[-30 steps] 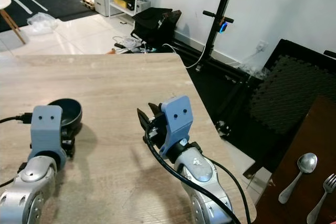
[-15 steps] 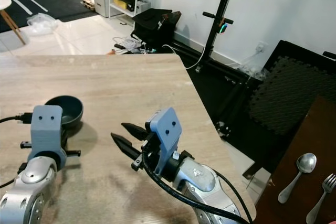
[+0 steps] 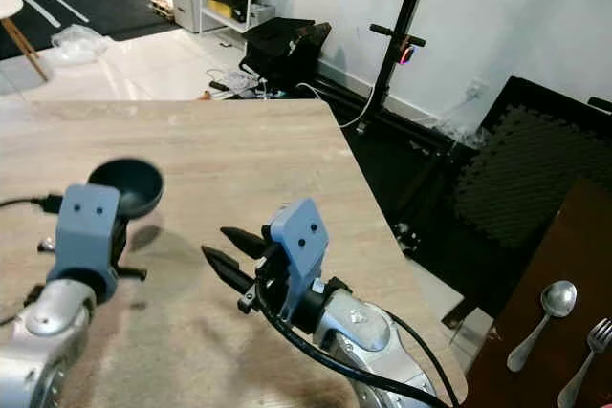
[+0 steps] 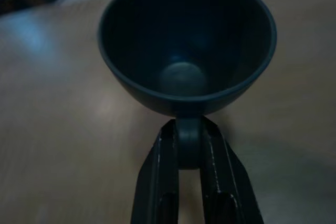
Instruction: Setting the table
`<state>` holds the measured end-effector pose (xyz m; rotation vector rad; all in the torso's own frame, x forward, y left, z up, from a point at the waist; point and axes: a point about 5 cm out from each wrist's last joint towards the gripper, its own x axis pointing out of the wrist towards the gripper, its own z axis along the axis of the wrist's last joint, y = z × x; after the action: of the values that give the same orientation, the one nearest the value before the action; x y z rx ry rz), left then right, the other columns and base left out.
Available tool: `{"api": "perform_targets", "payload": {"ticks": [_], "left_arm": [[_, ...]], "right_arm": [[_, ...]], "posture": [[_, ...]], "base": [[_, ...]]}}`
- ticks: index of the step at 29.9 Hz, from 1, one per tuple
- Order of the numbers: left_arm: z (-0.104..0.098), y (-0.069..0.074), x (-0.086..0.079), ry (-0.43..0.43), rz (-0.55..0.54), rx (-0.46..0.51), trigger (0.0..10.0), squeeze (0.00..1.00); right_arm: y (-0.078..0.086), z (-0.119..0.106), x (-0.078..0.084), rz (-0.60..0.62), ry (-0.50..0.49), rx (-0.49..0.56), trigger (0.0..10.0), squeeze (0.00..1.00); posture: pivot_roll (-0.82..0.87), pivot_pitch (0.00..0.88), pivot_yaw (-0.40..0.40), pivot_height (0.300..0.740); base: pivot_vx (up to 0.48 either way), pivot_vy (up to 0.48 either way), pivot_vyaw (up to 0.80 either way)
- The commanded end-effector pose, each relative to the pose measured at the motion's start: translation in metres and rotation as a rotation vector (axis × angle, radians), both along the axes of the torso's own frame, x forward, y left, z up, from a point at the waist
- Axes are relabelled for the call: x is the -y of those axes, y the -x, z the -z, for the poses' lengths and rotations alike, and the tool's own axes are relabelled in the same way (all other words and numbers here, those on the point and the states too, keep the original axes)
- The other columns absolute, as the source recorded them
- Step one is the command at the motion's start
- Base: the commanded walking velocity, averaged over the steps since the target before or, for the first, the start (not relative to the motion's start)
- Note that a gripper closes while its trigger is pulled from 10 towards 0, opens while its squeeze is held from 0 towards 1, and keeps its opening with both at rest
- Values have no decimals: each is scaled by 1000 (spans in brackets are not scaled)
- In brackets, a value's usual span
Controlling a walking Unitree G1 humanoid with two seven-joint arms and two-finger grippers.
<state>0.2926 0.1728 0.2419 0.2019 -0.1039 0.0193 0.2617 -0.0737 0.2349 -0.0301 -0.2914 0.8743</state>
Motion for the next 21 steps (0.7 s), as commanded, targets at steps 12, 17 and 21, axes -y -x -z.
{"api": "perform_targets", "payload": {"ticks": [12,17,21], "left_arm": [[-37,20,-57,-67,551,-158,10000,0],[-21,19,-71,-85,552,-243,10000,0],[-5,26,-58,-133,734,-335,10000,0]], "right_arm": [[-2,-10,37,359,-99,21,10000,0],[16,-5,50,475,-99,6,10000,0],[18,8,59,611,-124,-41,10000,0]], "posture": [[125,101,19,740],[112,98,25,740],[104,94,34,740]], "base": [[0,0,0],[0,0,0],[0,0,0]]}}
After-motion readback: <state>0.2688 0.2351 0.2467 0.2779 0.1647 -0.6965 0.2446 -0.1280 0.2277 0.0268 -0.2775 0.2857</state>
